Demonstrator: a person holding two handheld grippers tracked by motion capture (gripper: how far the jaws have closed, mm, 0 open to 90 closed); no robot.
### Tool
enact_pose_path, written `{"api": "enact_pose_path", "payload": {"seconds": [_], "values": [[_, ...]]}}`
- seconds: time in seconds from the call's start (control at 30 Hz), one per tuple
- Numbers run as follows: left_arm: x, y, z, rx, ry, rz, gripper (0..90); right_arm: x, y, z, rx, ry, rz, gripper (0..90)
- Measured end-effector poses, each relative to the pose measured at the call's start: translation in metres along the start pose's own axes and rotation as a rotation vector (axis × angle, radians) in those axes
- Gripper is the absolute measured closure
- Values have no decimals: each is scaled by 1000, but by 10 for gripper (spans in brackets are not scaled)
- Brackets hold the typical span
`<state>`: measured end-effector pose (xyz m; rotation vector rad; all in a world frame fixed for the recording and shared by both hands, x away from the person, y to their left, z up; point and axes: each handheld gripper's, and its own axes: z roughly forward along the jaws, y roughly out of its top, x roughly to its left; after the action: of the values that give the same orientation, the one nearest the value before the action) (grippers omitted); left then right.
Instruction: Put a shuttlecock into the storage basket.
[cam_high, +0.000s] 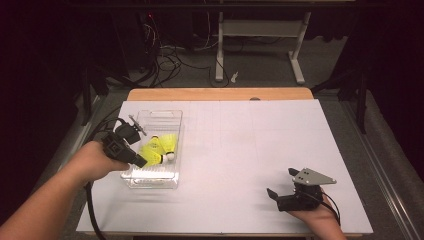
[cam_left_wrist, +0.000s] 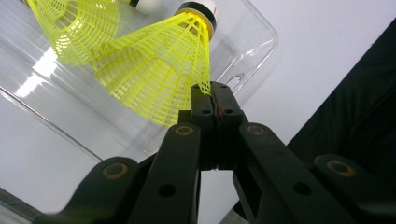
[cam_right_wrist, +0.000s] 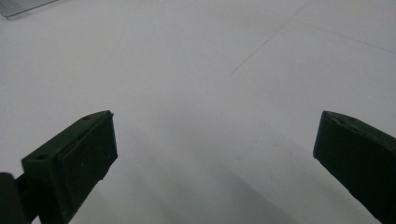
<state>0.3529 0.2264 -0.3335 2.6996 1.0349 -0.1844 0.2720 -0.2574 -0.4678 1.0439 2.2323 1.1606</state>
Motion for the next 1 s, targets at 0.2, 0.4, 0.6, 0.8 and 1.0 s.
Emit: {"api": "enact_pose_path", "payload": {"seconds": [0.2,0.4,0.6,0.8,1.0], "values": [[6,-4,11,20,-2,-17,897,0,0,1,2,4,0,2],[10,-9,19,32,-16,-20,897,0,-1,1,5,5,-3,2],[13,-12,28,43,-19,-26,897,0,-1,1,5,6,-7,2],[16,-14,37,51,-13,-28,897,1,-1,2,9,6,-2,2],[19,-15,41,49,-23,-37,898,1,-1,2,10,6,-1,2]]}}
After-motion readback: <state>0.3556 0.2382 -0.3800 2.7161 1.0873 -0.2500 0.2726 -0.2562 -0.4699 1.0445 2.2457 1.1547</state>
